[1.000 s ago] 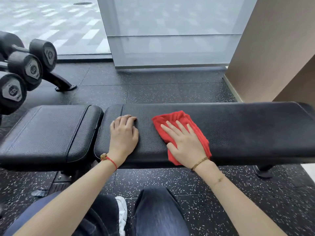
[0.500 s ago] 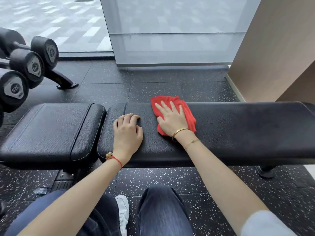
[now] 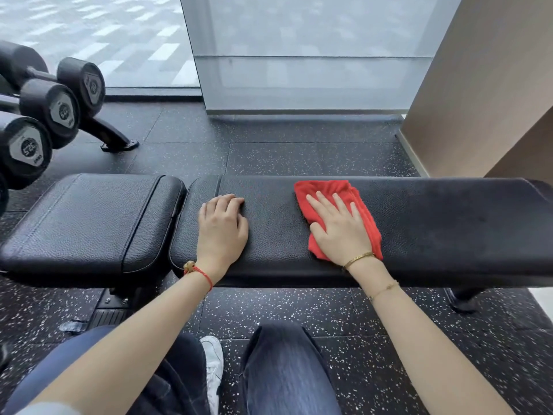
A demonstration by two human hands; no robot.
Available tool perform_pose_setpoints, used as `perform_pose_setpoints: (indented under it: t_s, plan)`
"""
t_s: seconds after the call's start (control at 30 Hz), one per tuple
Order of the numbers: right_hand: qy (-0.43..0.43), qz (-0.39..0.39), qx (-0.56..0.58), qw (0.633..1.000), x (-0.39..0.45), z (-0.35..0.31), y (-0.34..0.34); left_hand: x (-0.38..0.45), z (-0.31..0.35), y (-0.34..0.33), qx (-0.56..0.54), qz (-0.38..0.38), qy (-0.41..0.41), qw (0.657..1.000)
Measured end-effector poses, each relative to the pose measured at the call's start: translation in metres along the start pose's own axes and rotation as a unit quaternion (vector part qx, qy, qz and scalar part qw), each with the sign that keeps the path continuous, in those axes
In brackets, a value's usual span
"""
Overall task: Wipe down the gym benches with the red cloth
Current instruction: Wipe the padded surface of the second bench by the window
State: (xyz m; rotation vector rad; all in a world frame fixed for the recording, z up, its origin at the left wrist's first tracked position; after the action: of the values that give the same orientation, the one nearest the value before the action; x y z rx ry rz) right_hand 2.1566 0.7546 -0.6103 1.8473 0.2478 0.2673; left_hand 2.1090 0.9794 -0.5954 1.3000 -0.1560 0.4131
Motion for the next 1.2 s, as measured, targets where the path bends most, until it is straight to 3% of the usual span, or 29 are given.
perform_pose_setpoints:
  t_s: [0.2,0.43,0.6,0.77,0.9,1.2]
  plan:
    - [-0.096,-0.010,0.006,0.995,0.040,-0.004,-0.004,-0.001,0.003,0.000,0.011,0.002,-0.001,1.000]
    - [0.061,-0.027,0.008,0.998,0.000,-0.074,-0.019,-0.001,0.001,0.000,0.001,-0.004,-0.001,1.000]
    - [0.047,0.000,0.005,0.999,-0.039,-0.021,-0.001,0.002,0.001,-0.006,0.013,-0.028,-0.010,0.999]
    - [-0.074,0.012,0.000,0.997,-0.023,0.065,0.020,-0.005,0.016,-0.013,0.034,-0.045,-0.023,0.998]
    - [-0.143,0.000,0.005,0.990,0.013,0.075,0.019,-0.001,0.049,-0.014,0.028,-0.042,-0.056,0.997]
    - [-0.039,0.014,0.002,0.999,-0.035,0.062,0.020,0.003,0.142,-0.042,-0.020,-0.073,-0.101,0.992]
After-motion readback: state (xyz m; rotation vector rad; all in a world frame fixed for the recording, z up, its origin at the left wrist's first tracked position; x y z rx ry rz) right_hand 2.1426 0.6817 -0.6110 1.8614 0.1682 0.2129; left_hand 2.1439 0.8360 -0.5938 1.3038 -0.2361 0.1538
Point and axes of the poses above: each hand's wrist, its own x-axis towards the middle knuckle, its own y-axis out of the back of the hand, z = x × y, the point moved 10 cm from there along x, towards the middle knuckle, and after that the axes turned 4 degrees about x, right-handed, at the moved point
